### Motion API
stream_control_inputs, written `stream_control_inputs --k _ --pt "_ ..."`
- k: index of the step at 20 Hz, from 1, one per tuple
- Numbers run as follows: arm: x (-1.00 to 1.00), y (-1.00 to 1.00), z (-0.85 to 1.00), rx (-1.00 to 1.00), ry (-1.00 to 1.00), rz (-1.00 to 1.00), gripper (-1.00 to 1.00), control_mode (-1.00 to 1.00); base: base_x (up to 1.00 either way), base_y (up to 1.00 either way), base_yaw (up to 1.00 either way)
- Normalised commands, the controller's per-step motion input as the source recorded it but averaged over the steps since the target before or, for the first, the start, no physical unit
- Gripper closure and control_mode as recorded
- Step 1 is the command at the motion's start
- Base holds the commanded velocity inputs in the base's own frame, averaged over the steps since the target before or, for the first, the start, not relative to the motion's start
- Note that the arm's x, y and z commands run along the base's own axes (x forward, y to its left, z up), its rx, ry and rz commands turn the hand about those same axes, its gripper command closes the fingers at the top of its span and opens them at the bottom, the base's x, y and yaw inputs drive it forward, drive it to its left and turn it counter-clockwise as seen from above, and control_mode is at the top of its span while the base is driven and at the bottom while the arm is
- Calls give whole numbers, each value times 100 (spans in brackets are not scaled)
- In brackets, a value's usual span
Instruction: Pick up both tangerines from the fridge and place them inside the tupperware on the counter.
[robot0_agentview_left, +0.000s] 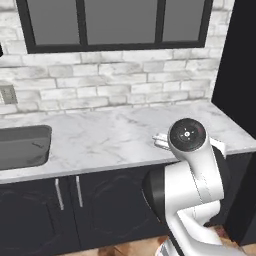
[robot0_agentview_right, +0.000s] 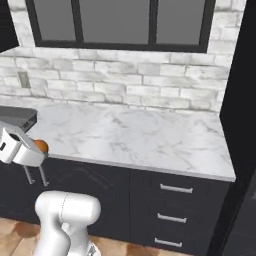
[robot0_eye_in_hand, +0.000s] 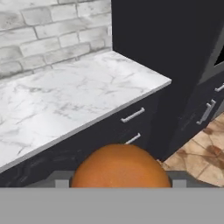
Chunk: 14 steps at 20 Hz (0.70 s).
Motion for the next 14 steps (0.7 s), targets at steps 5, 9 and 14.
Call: stream_control_inputs --k 5,9,14 --pt "0 0 0 0 0 0 100 100 39 100 -4" --pt "0 0 0 0 0 0 100 100 22 100 0" --pt "0 0 0 0 0 0 100 100 31 100 0"
